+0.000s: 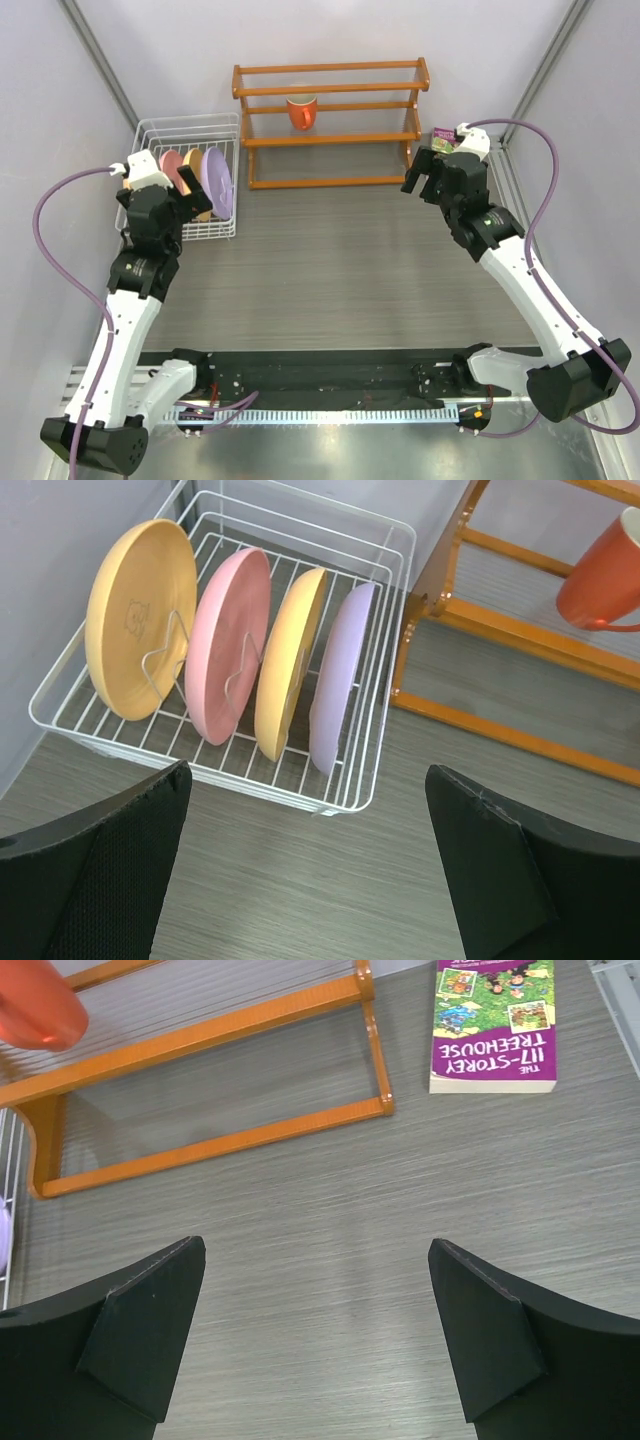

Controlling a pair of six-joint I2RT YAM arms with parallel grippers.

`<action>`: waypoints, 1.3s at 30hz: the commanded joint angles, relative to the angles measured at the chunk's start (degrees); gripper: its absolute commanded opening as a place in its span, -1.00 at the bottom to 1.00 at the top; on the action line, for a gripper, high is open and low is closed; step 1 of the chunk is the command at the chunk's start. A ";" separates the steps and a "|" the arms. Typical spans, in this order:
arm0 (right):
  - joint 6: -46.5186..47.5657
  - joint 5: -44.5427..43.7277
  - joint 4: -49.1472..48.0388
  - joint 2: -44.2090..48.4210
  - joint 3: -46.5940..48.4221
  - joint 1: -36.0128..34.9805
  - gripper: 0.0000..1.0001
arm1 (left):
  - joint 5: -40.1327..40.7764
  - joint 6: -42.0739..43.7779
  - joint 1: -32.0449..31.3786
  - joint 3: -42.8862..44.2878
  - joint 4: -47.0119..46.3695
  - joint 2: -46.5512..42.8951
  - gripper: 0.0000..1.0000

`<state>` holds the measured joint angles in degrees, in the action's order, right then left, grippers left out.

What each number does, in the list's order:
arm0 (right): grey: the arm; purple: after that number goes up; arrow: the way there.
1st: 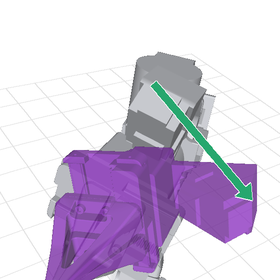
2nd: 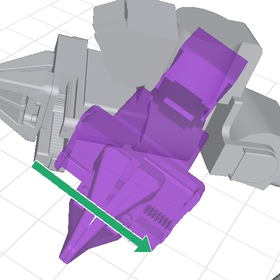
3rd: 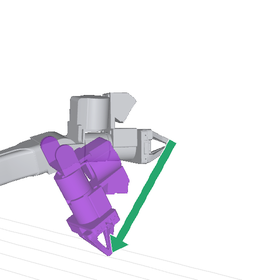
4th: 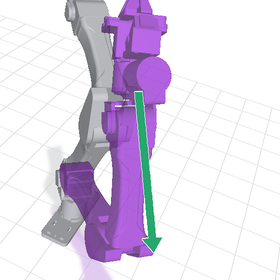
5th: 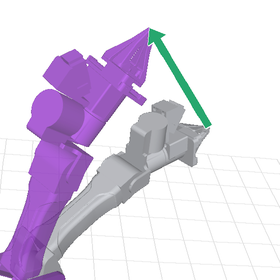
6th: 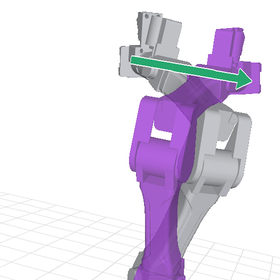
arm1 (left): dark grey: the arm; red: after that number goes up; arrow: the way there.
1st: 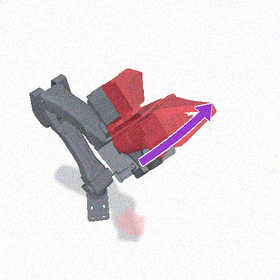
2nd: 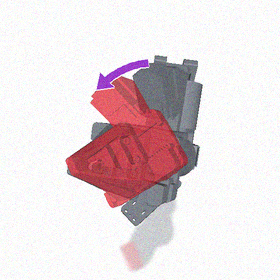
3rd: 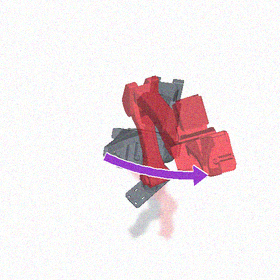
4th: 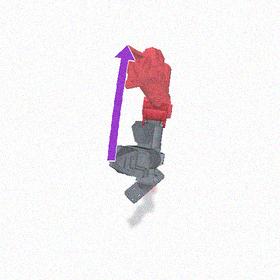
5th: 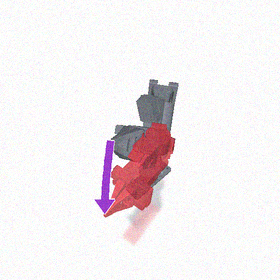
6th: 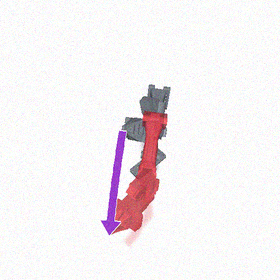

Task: Unload the plates from the dish rack

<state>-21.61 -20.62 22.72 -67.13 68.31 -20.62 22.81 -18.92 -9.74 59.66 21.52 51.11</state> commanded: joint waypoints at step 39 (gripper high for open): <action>3.24 -6.27 -2.51 -9.95 -0.81 3.22 0.99 | 15.07 13.12 -4.59 15.22 -14.84 39.85 0.23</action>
<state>-18.55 -26.48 22.15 -76.95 66.85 -18.50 33.17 -7.27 -13.91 71.72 9.43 88.38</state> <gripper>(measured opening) 0.996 0.683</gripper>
